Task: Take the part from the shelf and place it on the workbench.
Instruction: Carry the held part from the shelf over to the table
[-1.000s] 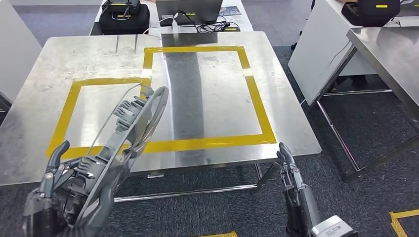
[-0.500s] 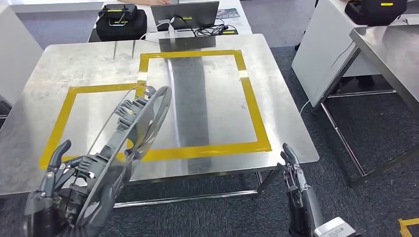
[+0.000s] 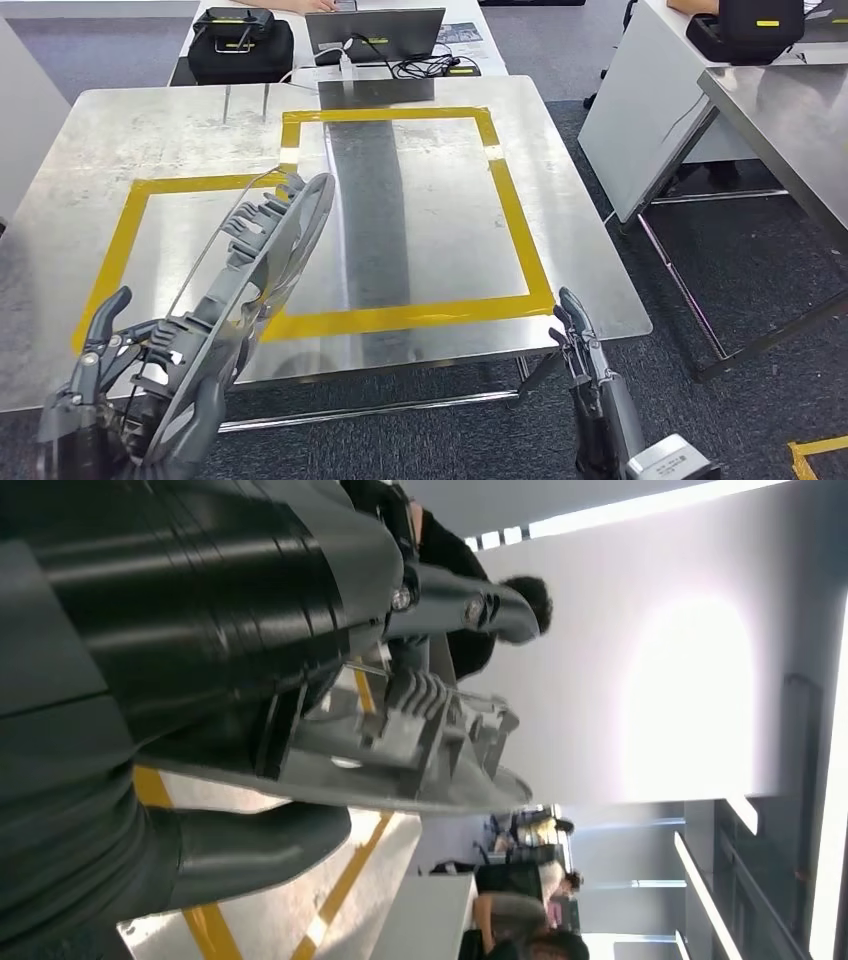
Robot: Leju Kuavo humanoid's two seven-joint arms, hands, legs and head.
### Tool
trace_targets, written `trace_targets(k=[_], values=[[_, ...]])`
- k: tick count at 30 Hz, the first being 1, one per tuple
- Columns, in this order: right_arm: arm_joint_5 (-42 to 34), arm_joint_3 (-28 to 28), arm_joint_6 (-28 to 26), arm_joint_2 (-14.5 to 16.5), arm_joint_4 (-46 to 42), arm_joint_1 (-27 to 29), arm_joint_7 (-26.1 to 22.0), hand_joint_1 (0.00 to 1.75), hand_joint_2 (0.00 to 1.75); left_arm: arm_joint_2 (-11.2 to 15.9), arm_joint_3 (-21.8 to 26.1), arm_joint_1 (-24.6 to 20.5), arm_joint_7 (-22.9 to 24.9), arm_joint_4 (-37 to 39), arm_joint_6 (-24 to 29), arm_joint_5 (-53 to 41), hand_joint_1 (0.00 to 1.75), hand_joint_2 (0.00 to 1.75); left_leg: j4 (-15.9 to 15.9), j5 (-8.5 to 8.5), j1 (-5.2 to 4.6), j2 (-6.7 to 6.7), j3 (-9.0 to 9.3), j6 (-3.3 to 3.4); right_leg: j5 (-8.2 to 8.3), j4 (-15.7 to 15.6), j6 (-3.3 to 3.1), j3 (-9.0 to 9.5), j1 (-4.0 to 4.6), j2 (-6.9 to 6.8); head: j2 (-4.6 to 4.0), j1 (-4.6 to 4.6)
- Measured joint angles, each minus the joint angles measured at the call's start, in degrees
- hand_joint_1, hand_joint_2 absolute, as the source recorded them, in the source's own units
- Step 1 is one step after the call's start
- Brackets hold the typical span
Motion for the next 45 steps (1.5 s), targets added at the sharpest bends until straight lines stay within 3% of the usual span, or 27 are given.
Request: trace_targets(k=[2,3,4,6,8,11,13,15,17,18,19,20,22,24,28,30,32,34,35,36,38,39,42,45], values=[[-0.2,0.0,0.1,0.0,0.0,0.0,-0.1,0.00,0.00,0.0,0.0,0.0,0.0,0.0,0.0,-0.1,1.75,1.75,0.0,-0.17,-0.08,0.02,0.04,0.22,-2.33,7.2,0.40,-4.08,-0.27,-0.05,0.00,0.60],[-0.4,0.0,0.1,0.0,0.0,0.1,-0.1,0.00,0.00,0.0,0.0,0.0,0.1,0.0,-0.1,-0.1,1.75,1.75,0.1,-0.28,-0.14,0.00,0.11,0.28,-2.34,9.2,0.46,-5.46,-0.33,-0.05,0.00,0.77],[-0.4,0.0,0.2,0.0,0.1,0.1,-0.2,0.00,0.00,0.0,0.0,0.0,0.2,0.0,-0.1,-0.1,1.75,1.75,0.1,-0.42,-0.22,-0.05,0.26,0.30,-1.32,9.1,0.39,-5.88,-0.34,-0.05,0.00,0.96],[-0.5,0.0,0.3,0.0,0.1,0.0,-0.2,0.00,0.00,0.0,0.0,0.0,0.2,0.0,-0.2,-0.1,1.75,1.75,0.1,-0.74,-0.37,-0.17,0.78,0.27,3.14,2.9,-0.19,-3.65,-0.23,-0.06,0.00,1.40],[-0.5,0.0,0.5,0.0,0.1,-0.1,-0.2,0.00,0.00,0.0,0.0,-0.1,0.2,0.0,-0.2,-0.1,1.75,1.75,0.0,-1.06,-0.57,-0.24,1.14,0.05,5.83,-4.0,-1.10,-0.56,0.12,-0.12,0.00,1.66],[-0.5,0.0,0.5,0.0,0.1,-0.1,-0.2,0.00,0.00,-0.1,0.0,-0.2,0.1,0.0,-0.2,0.0,1.75,1.75,-0.2,-1.14,-0.46,-0.24,1.04,-0.82,5.71,-6.8,-2.10,1.04,0.62,-0.15,0.00,1.78],[-0.4,0.0,0.5,0.0,0.0,-0.2,-0.1,0.00,0.00,-0.1,0.0,-0.2,0.1,-0.1,-0.1,0.1,1.75,1.75,0.3,-1.55,-0.38,-0.12,0.71,-1.33,6.11,-7.8,-2.58,1.79,0.40,-0.16,0.00,1.74],[-0.3,0.0,0.6,0.0,0.0,-0.2,0.0,0.00,0.00,0.0,0.0,-0.3,0.0,-0.1,-0.1,0.3,1.75,1.75,4.6,-3.72,-0.36,0.01,-1.40,-1.60,6.31,-8.7,-2.99,2.59,0.10,-0.24,0.00,1.18],[-0.3,0.0,0.6,0.0,0.0,-0.2,0.1,0.00,0.00,0.0,-0.1,-0.3,0.0,0.0,-0.1,0.5,1.75,1.75,12.0,-6.54,-0.31,0.05,-5.37,-1.85,6.10,-8.8,-3.22,2.78,0.13,-0.28,0.00,0.45],[-0.3,0.0,0.6,0.0,0.1,-0.2,0.1,0.00,0.00,0.0,-0.1,-0.3,0.0,0.0,-0.1,0.7,1.75,1.75,14.6,-7.00,-0.26,0.07,-7.03,-1.96,5.99,-8.8,-3.21,2.83,0.12,-0.27,0.00,0.17],[-0.4,0.0,0.6,0.0,0.1,-0.1,0.0,0.00,0.00,0.0,-0.1,-0.3,0.0,0.0,-0.1,1.0,1.75,1.75,15.3,-6.40,-0.19,0.13,-7.76,-2.04,5.85,-8.7,-3.13,2.92,0.08,-0.22,0.00,-0.05],[-0.4,0.0,0.6,0.0,0.1,-0.1,0.0,0.00,0.00,0.0,-0.2,-0.3,-0.1,0.0,-0.1,1.2,1.75,1.75,13.7,-4.85,-0.09,0.20,-7.35,-2.11,5.65,-8.5,-2.99,3.05,0.02,-0.14,0.00,-0.26],[-0.4,0.0,0.6,0.0,0.2,-0.1,-0.1,0.00,0.00,0.0,-0.2,-0.3,-0.1,0.0,-0.1,1.4,1.75,1.75,6.5,-1.12,0.17,0.32,-4.06,-2.29,4.97,-7.9,-2.40,3.27,-0.13,0.06,0.00,-0.71],[-0.5,0.0,0.7,0.0,0.2,-0.1,-0.1,0.00,0.00,0.0,-0.2,-0.3,-0.2,0.0,-0.1,1.5,1.75,1.75,1.6,0.02,0.19,0.19,-1.28,-2.08,4.15,-6.9,-1.59,2.73,-0.08,0.18,0.00,-1.06],[-0.4,0.0,0.7,0.0,0.2,-0.1,-0.1,0.00,0.00,0.0,-0.2,-0.3,-0.4,0.1,-0.1,1.7,1.75,1.75,0.9,-0.35,0.09,-0.08,-0.57,-0.76,3.43,-6.3,-0.62,2.25,-0.15,0.14,0.00,-0.56],[-0.4,0.0,0.7,0.0,0.2,-0.1,-0.1,0.00,0.00,0.0,-0.2,-0.3,-0.5,0.1,-0.1,1.7,1.75,1.75,0.8,-0.36,0.27,-0.08,-0.42,-0.31,1.35,-2.7,-0.07,0.66,-0.29,0.00,0.00,0.06],[-0.3,0.0,0.7,0.0,0.2,-0.1,-0.1,0.00,0.00,-0.1,-0.2,-0.3,-0.6,0.1,-0.1,1.8,1.75,1.75,0.8,-0.52,0.15,-0.05,-0.37,-0.02,-1.93,4.7,0.30,-3.24,-0.41,-0.10,0.00,0.83],[-0.3,0.0,0.7,0.0,0.2,0.0,-0.1,0.00,0.00,0.0,-0.2,-0.3,-0.7,0.1,-0.1,2.3,1.75,1.75,0.8,-0.74,-0.10,-0.08,-0.24,0.19,-2.96,9.7,0.20,-6.33,-0.44,-0.12,0.00,1.30],[-0.3,0.0,0.6,0.0,0.2,0.0,-0.1,0.00,0.00,0.0,-0.2,-0.3,-0.9,0.1,-0.1,2.9,1.75,1.75,0.8,-0.88,-0.28,-0.14,-0.06,0.26,-1.78,9.1,-0.10,-6.43,-0.36,-0.12,0.00,1.52],[-0.3,0.0,0.6,0.0,0.2,0.0,-0.1,0.00,0.00,0.0,-0.2,-0.3,-1.0,0.1,-0.1,3.7,1.75,1.75,0.8,-1.03,-0.47,-0.22,0.21,0.29,0.32,6.3,-0.60,-5.42,-0.20,-0.12,0.00,1.75],[-0.3,0.0,0.5,0.0,0.2,-0.1,0.0,0.00,0.00,-0.1,-0.2,-0.3,-1.3,0.1,-0.2,4.9,1.75,1.75,0.7,-1.36,-0.74,-0.33,0.77,0.27,4.46,-1.6,-2.05,-2.11,0.46,-0.22,0.00,2.03],[-0.3,0.0,0.6,0.0,0.2,-0.1,0.1,0.00,0.00,-0.1,-0.2,-0.3,-1.4,0.1,-0.3,5.2,1.75,1.75,0.5,-1.47,-0.72,-0.34,0.95,0.15,5.50,-4.5,-2.73,-0.78,0.85,-0.33,0.00,2.00],[-0.2,0.0,0.6,0.0,0.1,-0.1,0.3,0.00,0.00,-0.1,-0.3,-0.4,-1.6,0.1,-0.4,6.1,1.75,1.75,-0.3,-1.49,-0.47,-0.23,1.26,-0.64,5.90,-7.0,-3.69,0.84,1.49,-0.53,0.00,2.34],[-0.2,0.0,0.5,0.0,0.0,0.0,0.2,0.00,0.00,0.0,-0.3,-0.3,-2.3,0.1,-0.4,7.0,1.75,1.75,1.9,-2.73,-0.64,0.14,0.27,-1.22,6.63,-9.2,-3.76,2.66,0.84,-0.61,0.00,2.11]])
